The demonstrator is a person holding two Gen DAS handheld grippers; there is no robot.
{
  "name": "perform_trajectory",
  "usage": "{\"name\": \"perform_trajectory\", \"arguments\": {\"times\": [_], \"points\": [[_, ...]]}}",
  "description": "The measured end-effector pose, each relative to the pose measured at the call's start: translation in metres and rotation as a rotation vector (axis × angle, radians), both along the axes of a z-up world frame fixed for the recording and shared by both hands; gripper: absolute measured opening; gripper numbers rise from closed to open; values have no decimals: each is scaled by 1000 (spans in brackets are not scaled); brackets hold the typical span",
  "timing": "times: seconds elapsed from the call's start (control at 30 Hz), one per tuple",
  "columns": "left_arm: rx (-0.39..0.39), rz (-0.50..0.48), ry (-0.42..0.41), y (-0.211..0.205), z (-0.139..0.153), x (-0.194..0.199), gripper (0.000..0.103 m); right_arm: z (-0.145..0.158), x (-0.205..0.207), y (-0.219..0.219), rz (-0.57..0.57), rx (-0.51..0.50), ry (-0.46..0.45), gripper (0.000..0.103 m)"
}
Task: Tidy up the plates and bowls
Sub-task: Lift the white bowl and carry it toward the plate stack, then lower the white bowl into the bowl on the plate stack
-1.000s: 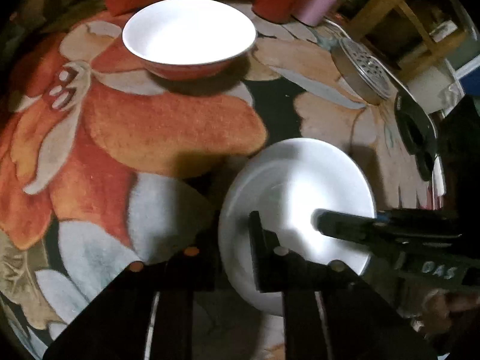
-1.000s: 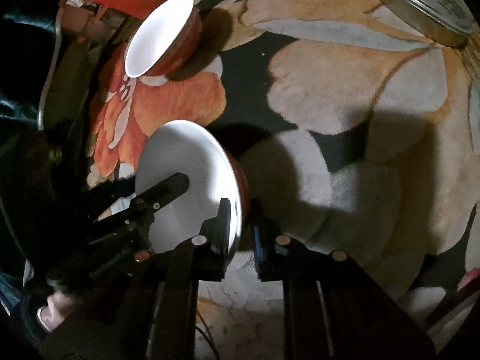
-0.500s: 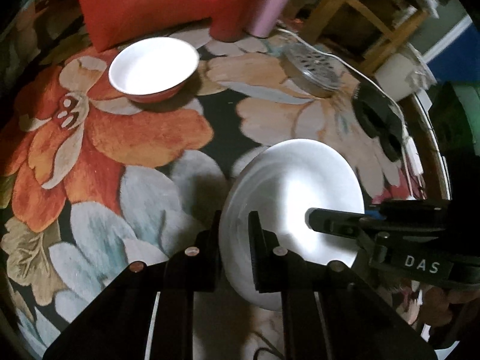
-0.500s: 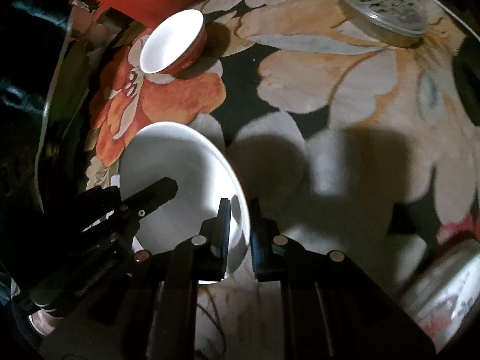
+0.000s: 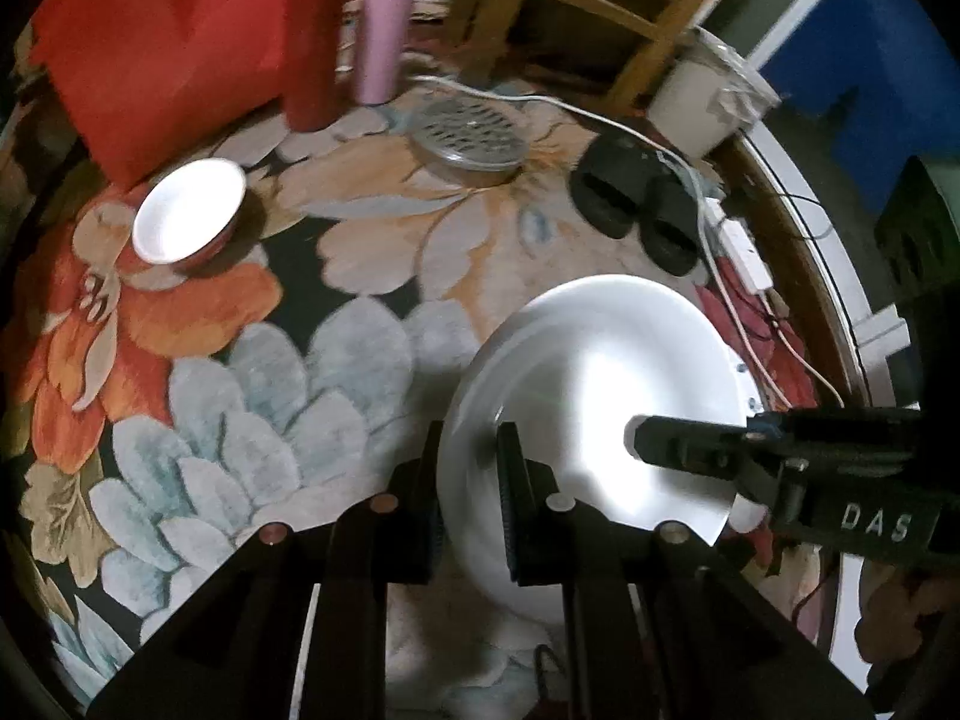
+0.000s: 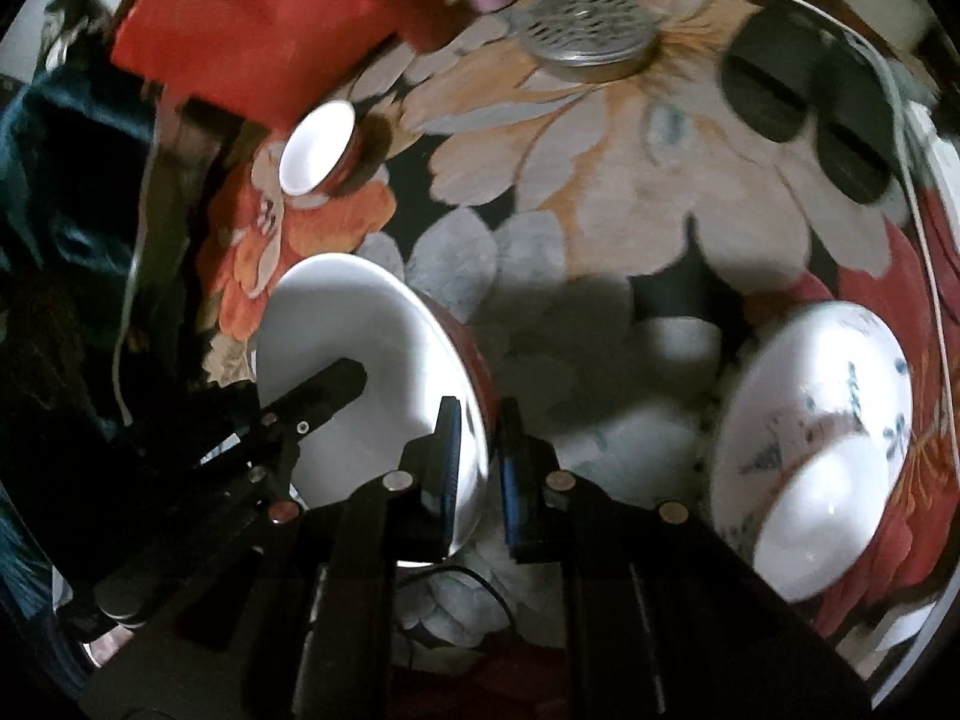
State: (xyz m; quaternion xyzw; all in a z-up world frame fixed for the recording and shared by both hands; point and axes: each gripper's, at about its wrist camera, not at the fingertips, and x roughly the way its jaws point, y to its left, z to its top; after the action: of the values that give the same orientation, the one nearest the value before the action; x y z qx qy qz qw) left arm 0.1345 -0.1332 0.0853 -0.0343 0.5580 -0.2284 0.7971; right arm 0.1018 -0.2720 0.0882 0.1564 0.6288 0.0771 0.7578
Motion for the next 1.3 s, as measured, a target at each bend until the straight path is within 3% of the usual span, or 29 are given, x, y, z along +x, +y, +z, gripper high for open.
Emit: {"name": "perform_trajectory", "arguments": {"times": [0.23, 0.5, 0.87, 1.1, 1.3], "points": [[-16, -44, -8, -41, 10, -6, 14, 13, -18, -31, -24, -45, -52, 13], [-28, -128, -9, -110, 10, -13, 14, 13, -39, -94, -137, -25, -49, 13], [29, -349, 32, -210, -25, -51, 14, -19, -88, -177, -292, -25, 46, 13], [93, -423, 68, -231, -53, -66, 14, -50, -103, -195, -323, -2, 121, 12], [104, -411, 66, -227, -56, -61, 14, -61, -106, -199, -319, -32, 137, 11]]}}
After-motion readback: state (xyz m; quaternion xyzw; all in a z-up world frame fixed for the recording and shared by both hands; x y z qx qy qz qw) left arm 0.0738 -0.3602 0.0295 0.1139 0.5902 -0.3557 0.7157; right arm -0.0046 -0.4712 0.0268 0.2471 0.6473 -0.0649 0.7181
